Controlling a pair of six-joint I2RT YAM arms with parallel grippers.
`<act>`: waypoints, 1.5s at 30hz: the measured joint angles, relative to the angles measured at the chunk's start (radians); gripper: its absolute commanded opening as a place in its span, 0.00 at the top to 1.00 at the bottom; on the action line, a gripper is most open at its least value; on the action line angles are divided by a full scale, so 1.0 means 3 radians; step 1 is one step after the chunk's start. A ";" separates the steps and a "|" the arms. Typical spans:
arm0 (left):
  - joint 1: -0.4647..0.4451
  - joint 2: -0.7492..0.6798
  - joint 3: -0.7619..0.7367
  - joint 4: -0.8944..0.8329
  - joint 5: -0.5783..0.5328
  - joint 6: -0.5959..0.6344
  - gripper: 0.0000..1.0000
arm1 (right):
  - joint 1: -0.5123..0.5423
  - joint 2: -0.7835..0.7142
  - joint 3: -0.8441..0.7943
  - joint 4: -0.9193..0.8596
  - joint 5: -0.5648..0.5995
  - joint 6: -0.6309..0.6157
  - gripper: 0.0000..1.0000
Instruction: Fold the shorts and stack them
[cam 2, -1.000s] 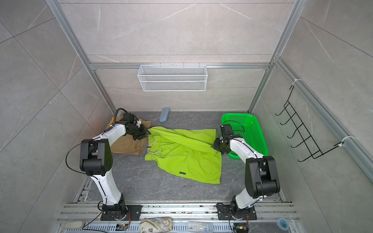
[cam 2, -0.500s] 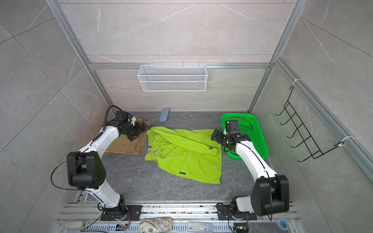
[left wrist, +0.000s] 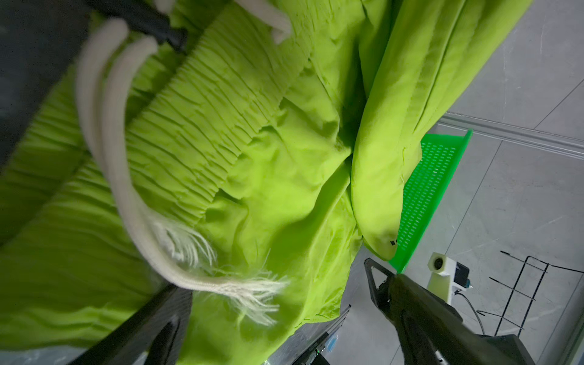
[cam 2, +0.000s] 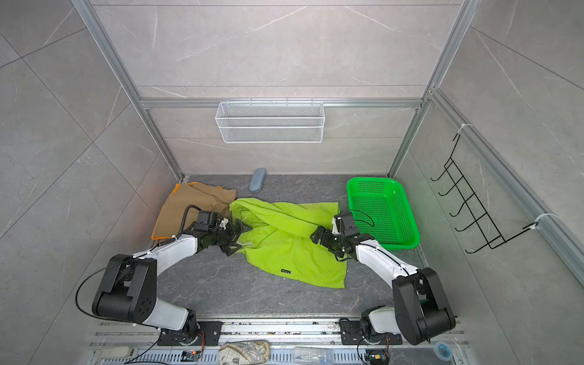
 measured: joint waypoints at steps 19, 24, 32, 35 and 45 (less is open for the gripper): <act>0.0510 0.0014 -0.0365 0.0198 0.0159 0.0277 0.01 | -0.0383 0.0533 0.0069 0.0192 0.0289 -0.0156 0.01; 0.0623 -0.0076 -0.0365 -0.0022 0.0154 0.0474 0.01 | -0.0437 0.0570 0.0108 0.0184 0.0264 -0.0164 0.01; 0.0680 -0.0347 -0.0337 -0.0427 -0.0076 0.0726 0.01 | -0.0472 0.0556 0.0197 -0.0042 0.0356 -0.0169 0.01; 0.0539 -0.0512 -0.0239 -0.0607 -0.0264 0.0811 0.01 | -0.0490 0.0370 0.0197 -0.0230 0.0381 -0.0177 0.01; 0.0165 -0.0622 0.0753 -0.0969 -0.0816 0.1170 0.01 | -0.0497 -0.0186 0.0411 -0.0524 0.0467 -0.0160 0.08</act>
